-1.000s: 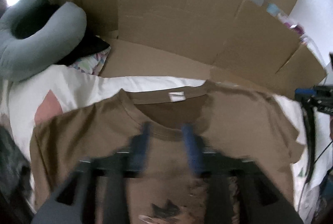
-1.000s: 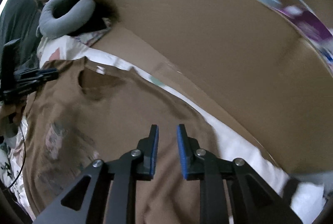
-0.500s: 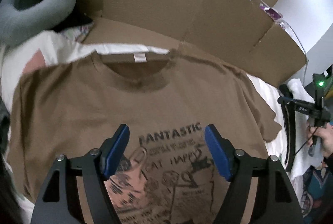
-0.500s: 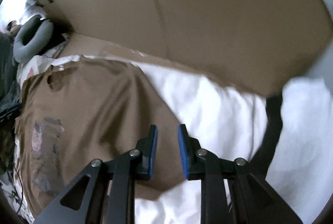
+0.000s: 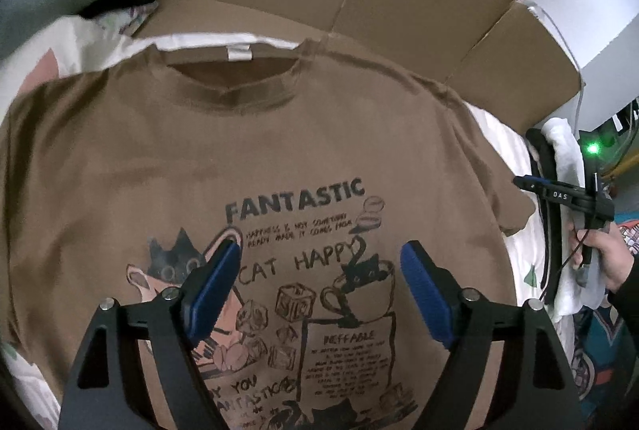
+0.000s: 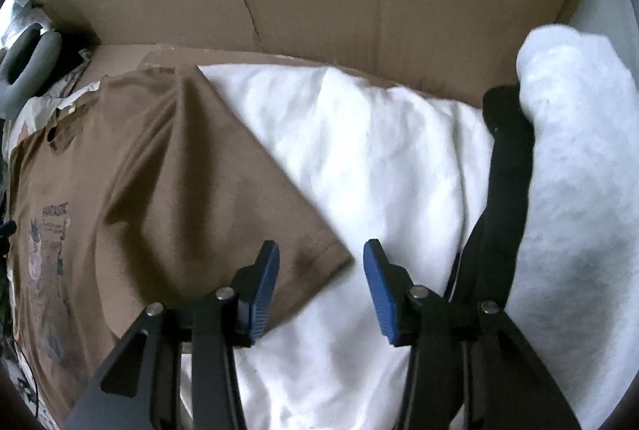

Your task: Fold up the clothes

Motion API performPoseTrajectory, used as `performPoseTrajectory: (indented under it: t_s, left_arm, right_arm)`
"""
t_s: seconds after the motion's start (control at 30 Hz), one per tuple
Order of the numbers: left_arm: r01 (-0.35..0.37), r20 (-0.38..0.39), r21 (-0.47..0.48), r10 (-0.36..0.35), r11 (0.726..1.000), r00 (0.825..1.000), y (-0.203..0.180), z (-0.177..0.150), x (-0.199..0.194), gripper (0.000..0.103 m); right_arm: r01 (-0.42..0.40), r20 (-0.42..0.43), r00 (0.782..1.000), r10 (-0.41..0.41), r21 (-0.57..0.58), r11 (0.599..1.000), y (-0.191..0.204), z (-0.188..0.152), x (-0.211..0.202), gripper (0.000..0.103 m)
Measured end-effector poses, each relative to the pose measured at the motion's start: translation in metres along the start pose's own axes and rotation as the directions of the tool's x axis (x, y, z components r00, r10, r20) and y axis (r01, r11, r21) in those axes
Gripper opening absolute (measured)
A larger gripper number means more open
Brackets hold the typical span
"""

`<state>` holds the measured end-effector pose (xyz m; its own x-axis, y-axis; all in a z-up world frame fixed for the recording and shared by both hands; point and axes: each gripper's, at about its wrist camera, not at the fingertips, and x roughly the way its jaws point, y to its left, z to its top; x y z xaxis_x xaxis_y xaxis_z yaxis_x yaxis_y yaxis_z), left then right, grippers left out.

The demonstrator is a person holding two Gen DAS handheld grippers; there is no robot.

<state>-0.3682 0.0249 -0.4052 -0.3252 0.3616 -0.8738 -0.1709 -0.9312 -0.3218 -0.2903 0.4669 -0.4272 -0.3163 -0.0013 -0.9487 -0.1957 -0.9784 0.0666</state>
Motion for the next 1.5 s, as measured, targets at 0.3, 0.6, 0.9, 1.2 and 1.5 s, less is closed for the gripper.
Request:
performPoseTrajectory:
  t_s: [0.3,0.6,0.9,1.2,1.5]
  left_arm:
    - [0.013,-0.035,-0.015,-0.014,1.0,0.999,0.001,-0.014,0.008,0.083]
    - [0.018,-0.042,-0.016,-0.019,1.0,0.999,0.001,-0.014,0.009,0.083]
    - [0.02,-0.055,-0.012,-0.02,1.0,0.998,-0.009,-0.005,0.007,0.083]
    - [0.016,-0.053,-0.007,-0.017,1.0,0.998,-0.012,-0.007,0.007,0.083]
    - [0.026,-0.061,0.005,-0.025,1.0,0.998,-0.016,-0.011,0.011,0.083]
  right_arm:
    - [0.006,-0.014,1.0,-0.006,0.016,1.0,0.001,0.0,0.002,0.007]
    - [0.09,0.05,0.995,-0.089,-0.022,0.996,-0.007,0.017,-0.027,0.005]
    - [0.175,0.071,0.983,-0.172,-0.042,0.984,-0.019,0.044,-0.032,0.005]
    - [0.257,0.065,0.965,-0.254,-0.051,0.965,-0.028,0.072,-0.026,0.005]
    - [0.348,-0.004,0.937,-0.35,-0.08,0.934,-0.027,0.083,-0.001,0.004]
